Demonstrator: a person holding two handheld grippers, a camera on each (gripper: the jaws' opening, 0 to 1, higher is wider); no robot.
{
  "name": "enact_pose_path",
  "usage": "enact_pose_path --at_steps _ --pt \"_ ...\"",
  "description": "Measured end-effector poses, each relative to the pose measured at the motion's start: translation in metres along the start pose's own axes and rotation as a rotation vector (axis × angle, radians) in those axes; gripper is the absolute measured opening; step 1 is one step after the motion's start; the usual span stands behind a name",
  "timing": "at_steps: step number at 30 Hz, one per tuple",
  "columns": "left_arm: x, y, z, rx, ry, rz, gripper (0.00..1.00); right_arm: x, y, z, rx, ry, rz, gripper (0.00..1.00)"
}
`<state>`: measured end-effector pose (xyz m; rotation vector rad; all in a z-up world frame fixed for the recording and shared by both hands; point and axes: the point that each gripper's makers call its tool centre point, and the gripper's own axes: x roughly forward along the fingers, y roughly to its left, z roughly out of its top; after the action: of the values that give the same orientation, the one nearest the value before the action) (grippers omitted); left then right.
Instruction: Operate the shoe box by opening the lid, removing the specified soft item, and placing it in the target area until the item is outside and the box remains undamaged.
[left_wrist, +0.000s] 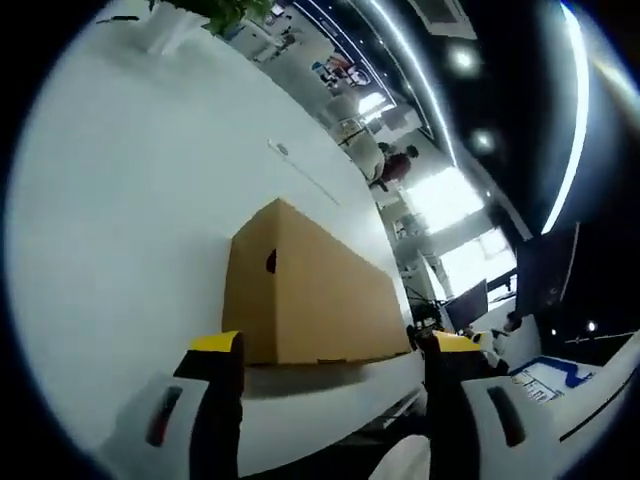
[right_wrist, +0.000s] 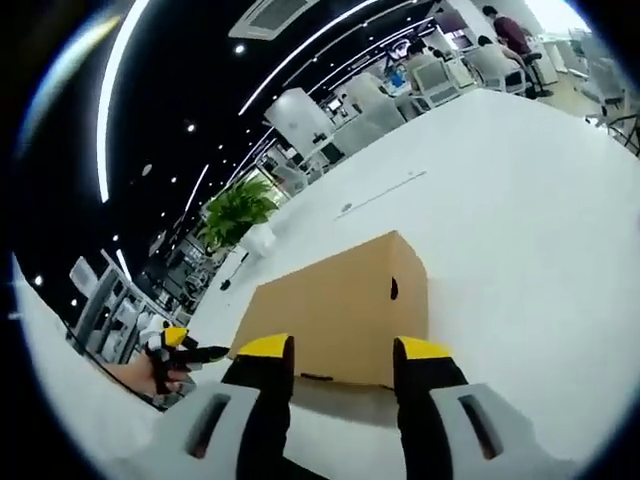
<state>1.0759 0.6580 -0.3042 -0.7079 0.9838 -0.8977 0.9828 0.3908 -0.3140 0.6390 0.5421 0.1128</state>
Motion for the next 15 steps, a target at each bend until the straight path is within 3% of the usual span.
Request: enact_pose_path --at_steps 2,3,5,6,8,11,12,13,15 --pt "0.002 -0.001 -0.004 -0.016 0.015 -0.015 0.92 -0.002 0.001 -0.001 -0.012 -0.001 -0.006 0.33" --pt "0.004 -0.003 -0.008 -0.032 0.037 -0.028 0.98 -0.002 -0.005 -0.002 -0.031 0.001 -0.023 0.28" --pt "0.005 -0.004 -0.014 -0.002 0.057 -0.042 0.99 -0.002 -0.008 -0.003 -0.016 0.006 -0.009 0.18" --pt "0.005 -0.002 -0.016 0.024 0.070 -0.039 0.99 -0.001 -0.010 -0.004 -0.004 0.009 -0.003 0.18" --pt "0.006 0.004 -0.025 0.057 0.118 -0.017 0.99 -0.001 -0.012 -0.004 -0.006 0.014 0.000 0.20" --pt "0.006 0.009 -0.027 0.047 0.121 -0.007 0.98 -0.001 -0.003 -0.005 0.032 0.028 0.063 0.27" --pt "0.006 0.010 -0.026 0.033 0.121 -0.006 0.95 -0.001 -0.006 -0.003 0.021 0.025 0.053 0.33" --pt "0.005 0.005 -0.030 -0.010 0.148 -0.047 0.87 -0.001 -0.005 -0.001 0.021 0.020 0.062 0.38" --pt "0.005 0.009 -0.026 -0.018 0.131 -0.047 0.82 -0.002 -0.001 -0.004 0.098 0.044 0.095 0.40"
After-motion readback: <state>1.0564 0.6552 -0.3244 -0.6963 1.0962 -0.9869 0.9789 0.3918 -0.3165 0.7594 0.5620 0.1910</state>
